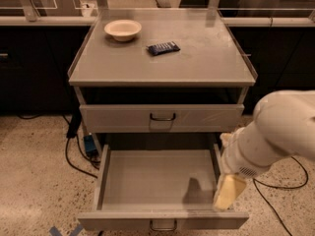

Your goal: Close middle drawer

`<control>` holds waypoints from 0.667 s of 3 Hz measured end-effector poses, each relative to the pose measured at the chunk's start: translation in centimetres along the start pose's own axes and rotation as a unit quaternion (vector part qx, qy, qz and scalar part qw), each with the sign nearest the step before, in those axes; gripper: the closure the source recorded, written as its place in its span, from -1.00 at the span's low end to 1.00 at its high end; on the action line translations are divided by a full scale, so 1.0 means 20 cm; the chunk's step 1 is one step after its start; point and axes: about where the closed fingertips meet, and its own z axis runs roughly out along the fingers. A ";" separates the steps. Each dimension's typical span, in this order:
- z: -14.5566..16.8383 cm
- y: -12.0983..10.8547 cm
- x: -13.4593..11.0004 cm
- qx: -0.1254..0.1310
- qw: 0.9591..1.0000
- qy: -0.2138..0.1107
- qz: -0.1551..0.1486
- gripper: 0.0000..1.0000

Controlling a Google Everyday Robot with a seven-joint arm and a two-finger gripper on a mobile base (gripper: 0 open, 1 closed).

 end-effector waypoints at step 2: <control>0.39 0.20 0.01 -0.016 1.000 0.022 0.005 -1.00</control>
Offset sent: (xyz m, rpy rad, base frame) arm -0.0398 0.0380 -0.1345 -0.0634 0.0862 -0.0137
